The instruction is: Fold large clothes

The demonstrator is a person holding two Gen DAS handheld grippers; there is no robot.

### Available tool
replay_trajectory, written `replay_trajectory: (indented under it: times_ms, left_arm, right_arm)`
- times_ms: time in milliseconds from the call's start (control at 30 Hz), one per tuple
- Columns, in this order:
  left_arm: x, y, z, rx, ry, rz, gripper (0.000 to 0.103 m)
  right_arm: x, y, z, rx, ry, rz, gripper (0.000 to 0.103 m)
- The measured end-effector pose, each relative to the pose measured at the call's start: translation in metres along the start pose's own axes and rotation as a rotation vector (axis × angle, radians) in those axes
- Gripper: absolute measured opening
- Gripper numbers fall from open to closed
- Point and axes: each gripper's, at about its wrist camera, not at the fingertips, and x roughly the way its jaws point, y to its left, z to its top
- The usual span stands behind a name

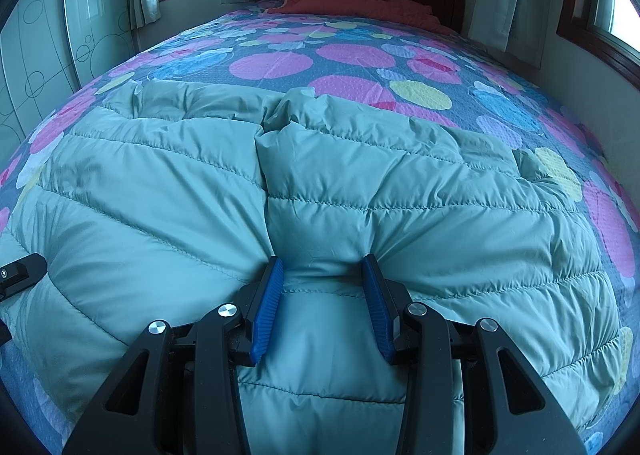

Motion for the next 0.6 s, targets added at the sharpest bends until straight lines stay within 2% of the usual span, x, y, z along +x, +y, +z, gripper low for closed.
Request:
replay_trajectory:
  times_ms: [100, 300, 333, 433, 600]
  left_arm:
    - [-0.013, -0.021, -0.001, 0.114, -0.063, 0.023, 0.014]
    - [-0.038, -0.063, -0.006, 0.284, -0.171, 0.011, 0.012]
    - [-0.043, -0.072, -0.007, 0.311, -0.186, 0.006, 0.012]
    - [-0.05, -0.093, -0.009, 0.372, -0.202, -0.01, 0.012]
    - [-0.055, -0.136, -0.024, 0.482, -0.218, -0.035, 0.012]
  right_arm:
    - [0.0, 0.0, 0.0, 0.0, 0.0, -0.002, 0.041]
    - [-0.001, -0.006, 0.008, 0.021, -0.005, -0.001, 0.044]
    - [-0.005, -0.009, 0.01, 0.03, -0.01, -0.001, 0.048]
    - [-0.02, -0.025, 0.014, 0.04, -0.04, -0.019, 0.057]
    - [-0.04, -0.064, 0.01, 0.071, -0.056, -0.053, 0.058]
